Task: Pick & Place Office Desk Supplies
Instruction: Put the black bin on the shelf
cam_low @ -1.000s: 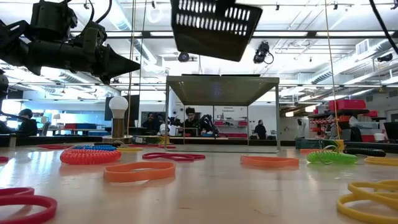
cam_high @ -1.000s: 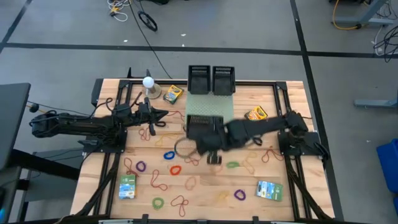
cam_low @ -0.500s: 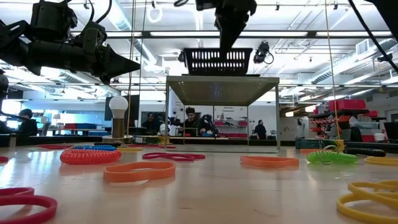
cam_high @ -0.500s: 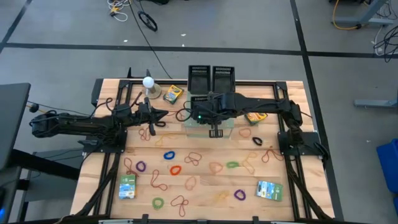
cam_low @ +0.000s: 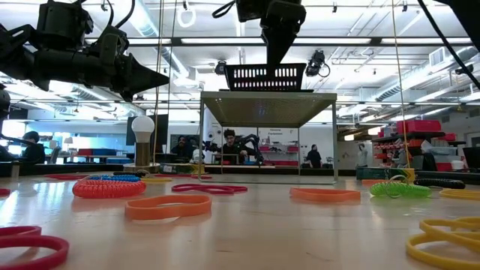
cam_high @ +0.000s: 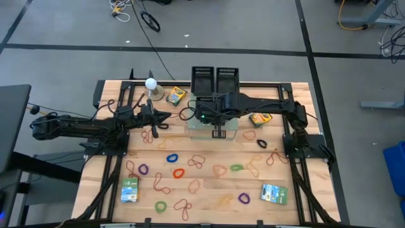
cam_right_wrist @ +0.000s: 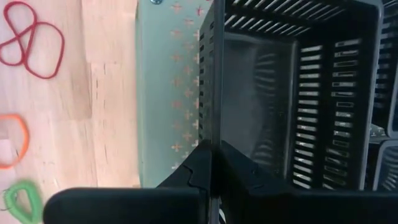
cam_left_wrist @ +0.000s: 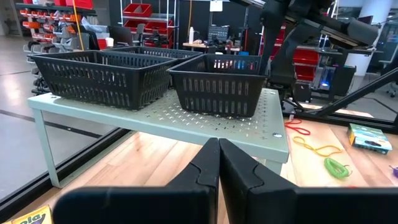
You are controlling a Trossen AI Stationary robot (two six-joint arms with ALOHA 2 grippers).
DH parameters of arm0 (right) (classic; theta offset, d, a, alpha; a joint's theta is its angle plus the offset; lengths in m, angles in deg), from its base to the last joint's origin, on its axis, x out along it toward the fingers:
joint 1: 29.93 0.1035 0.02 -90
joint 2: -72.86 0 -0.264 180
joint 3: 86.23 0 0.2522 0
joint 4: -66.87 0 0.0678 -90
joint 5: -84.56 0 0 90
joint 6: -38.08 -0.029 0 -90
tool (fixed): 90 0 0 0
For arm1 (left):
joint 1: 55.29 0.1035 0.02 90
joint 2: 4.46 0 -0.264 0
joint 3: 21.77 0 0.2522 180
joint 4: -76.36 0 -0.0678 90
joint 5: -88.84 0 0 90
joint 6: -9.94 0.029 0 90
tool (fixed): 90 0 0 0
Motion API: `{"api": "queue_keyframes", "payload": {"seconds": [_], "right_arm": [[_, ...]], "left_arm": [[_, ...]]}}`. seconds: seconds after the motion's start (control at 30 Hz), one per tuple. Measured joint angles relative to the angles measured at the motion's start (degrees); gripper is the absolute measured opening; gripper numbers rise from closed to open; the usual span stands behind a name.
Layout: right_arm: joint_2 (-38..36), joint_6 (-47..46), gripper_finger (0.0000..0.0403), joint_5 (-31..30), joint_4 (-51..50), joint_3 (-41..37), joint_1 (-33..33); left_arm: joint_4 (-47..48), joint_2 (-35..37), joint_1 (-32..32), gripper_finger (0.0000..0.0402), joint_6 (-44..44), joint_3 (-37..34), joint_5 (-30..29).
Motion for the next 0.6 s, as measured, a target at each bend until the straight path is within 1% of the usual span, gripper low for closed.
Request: {"api": "queue_keyframes", "payload": {"seconds": [0.6], "right_arm": [[0.0,-2.4,0.0051,-0.86,-0.04,0.0,0.02]], "left_arm": [[0.0,-0.01,0.0,0.0009,-0.01,0.0,0.02]]}}
